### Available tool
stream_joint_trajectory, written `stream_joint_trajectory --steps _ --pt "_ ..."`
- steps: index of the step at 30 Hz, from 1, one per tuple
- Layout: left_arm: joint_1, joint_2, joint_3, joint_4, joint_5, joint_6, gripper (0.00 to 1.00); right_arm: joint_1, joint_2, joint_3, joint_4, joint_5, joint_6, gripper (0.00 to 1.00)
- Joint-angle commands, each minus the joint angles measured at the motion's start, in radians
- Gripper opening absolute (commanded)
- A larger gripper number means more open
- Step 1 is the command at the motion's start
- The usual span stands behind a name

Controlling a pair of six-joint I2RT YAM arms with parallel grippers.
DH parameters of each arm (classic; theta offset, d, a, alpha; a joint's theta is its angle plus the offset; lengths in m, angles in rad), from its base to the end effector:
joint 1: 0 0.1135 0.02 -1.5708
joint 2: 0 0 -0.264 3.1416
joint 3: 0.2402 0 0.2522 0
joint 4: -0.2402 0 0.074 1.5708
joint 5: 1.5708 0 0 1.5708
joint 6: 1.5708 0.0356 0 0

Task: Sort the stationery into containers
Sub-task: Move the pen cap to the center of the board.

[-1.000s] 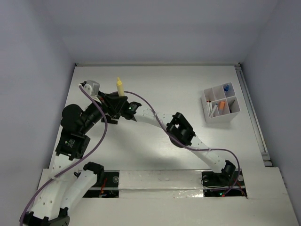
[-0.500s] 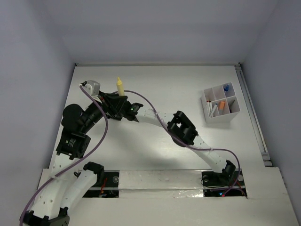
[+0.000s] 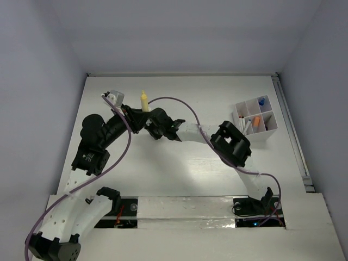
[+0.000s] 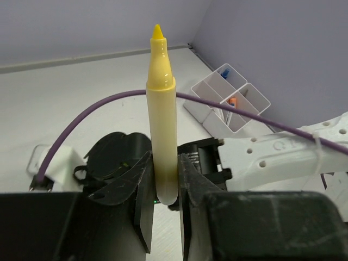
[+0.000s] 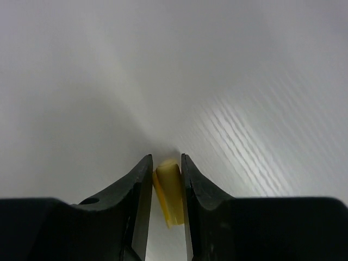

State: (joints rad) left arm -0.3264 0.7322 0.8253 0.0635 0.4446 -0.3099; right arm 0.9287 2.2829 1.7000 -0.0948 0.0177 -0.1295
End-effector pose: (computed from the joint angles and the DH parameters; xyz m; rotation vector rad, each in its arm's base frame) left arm 0.1531 -0.0680 0.3891 0.3912 1.4309 -0.8329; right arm 0.3092 0.4124 0.1599 -1.1428 1.9737 0.4062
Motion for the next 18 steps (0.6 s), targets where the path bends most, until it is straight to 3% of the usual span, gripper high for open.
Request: stream_joint_trajectory --steps 1,6,11,14,18 --pt "-0.005 0.006 -0.008 0.071 0.045 -0.017 0.00 -0.019 -0.103 -0.104 0.065 0.122 0.263 0.02" --pt "-0.005 0.024 -0.021 0.096 0.098 -0.046 0.00 -0.103 -0.220 -0.305 0.241 0.027 0.470 0.00" --pt "-0.005 0.029 -0.035 0.105 0.118 -0.064 0.00 -0.148 -0.361 -0.444 0.401 -0.073 0.573 0.00" --pt "-0.005 0.024 -0.046 0.102 0.117 -0.069 0.00 -0.157 -0.376 -0.432 0.365 -0.047 0.555 0.00" --pt "-0.005 0.021 -0.052 0.096 0.115 -0.066 0.00 -0.157 -0.349 -0.444 0.314 0.104 0.521 0.00"
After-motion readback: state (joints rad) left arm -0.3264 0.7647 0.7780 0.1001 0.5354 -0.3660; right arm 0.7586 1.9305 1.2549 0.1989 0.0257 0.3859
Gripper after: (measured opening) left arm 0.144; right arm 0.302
